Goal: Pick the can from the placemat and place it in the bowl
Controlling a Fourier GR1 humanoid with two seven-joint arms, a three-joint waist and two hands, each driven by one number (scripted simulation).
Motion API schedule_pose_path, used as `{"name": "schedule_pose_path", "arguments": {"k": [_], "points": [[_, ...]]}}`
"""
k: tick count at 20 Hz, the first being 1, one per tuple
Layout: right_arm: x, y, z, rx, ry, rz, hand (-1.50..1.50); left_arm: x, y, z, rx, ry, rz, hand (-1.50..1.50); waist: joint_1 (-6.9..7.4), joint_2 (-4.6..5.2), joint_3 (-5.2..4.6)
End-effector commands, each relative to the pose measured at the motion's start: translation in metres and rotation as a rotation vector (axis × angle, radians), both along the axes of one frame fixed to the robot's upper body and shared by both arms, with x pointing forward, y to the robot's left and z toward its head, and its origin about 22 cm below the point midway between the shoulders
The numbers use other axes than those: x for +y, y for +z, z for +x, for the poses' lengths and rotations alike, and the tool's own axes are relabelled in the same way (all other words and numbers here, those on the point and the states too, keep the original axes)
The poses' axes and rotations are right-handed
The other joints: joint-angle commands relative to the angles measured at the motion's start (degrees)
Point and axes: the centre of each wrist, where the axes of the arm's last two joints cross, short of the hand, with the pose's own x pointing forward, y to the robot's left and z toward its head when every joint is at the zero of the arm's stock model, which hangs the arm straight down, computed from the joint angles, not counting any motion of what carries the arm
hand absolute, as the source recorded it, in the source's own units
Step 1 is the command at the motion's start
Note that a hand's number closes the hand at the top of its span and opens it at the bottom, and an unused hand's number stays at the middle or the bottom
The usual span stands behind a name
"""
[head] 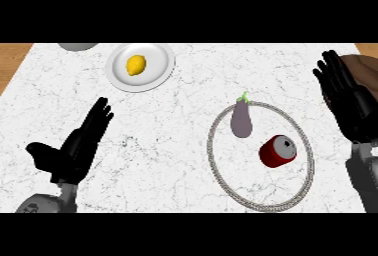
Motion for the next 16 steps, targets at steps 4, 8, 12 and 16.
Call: {"name": "schedule_pose_path", "arguments": {"k": [4,8,12,16], "points": [[0.033,-0.026,-0.031,0.149,0.427,-0.212,1.5,-0.009,0.011,0.012,-0.095,0.049,0.083,0.0,0.13,-0.68,-0.5],[0.025,-0.005,-0.036,-0.134,0.174,-0.572,1.5,-0.011,0.002,0.005,-0.052,0.05,0.064,0.0,-1.9,-1.42,-0.55],[0.044,-0.068,-0.085,-0.183,0.115,-0.06,-1.5,-0.01,-0.003,0.008,-0.059,0.072,0.072,0.0,-1.63,-0.71,-0.35],[0.027,-0.049,-0.114,-0.333,0.155,-0.087,-1.5,-0.028,0.002,0.029,-0.076,0.075,0.08,0.0,-1.22,-0.66,-0.49]]}}
